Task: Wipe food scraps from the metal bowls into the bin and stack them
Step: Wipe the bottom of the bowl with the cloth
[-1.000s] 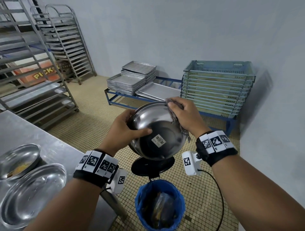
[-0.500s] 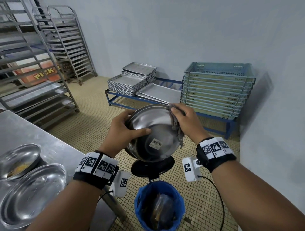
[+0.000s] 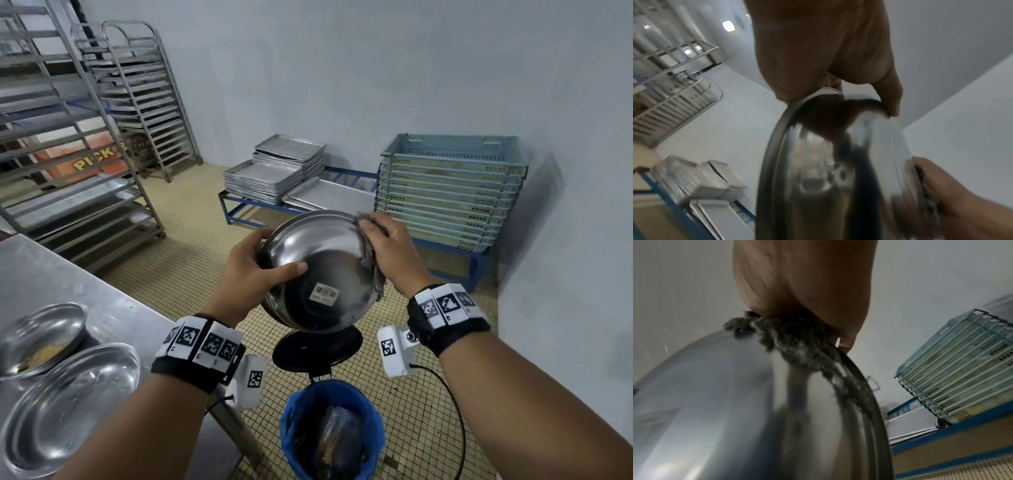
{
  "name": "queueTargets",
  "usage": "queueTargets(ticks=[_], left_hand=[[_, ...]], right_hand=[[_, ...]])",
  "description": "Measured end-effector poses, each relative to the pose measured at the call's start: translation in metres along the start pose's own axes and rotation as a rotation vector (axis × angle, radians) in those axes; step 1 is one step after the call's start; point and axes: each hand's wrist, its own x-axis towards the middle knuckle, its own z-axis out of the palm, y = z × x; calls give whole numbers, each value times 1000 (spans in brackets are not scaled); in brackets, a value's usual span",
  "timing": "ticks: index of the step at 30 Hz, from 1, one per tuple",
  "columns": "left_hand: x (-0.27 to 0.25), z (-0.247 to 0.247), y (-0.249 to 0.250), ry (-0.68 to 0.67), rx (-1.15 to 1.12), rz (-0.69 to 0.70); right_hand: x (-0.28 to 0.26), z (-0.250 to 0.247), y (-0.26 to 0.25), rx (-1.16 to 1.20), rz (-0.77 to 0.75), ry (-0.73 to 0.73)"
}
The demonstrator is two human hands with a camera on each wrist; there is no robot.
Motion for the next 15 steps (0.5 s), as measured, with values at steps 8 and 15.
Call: queueTargets(ticks=[8,15], left_hand=[[12,6,9,-164,294,40],[13,7,6,-111,121,40]], right_hand=[[4,6,-27,-284,-205,-100],[3,4,-10,-162,-125,-72]])
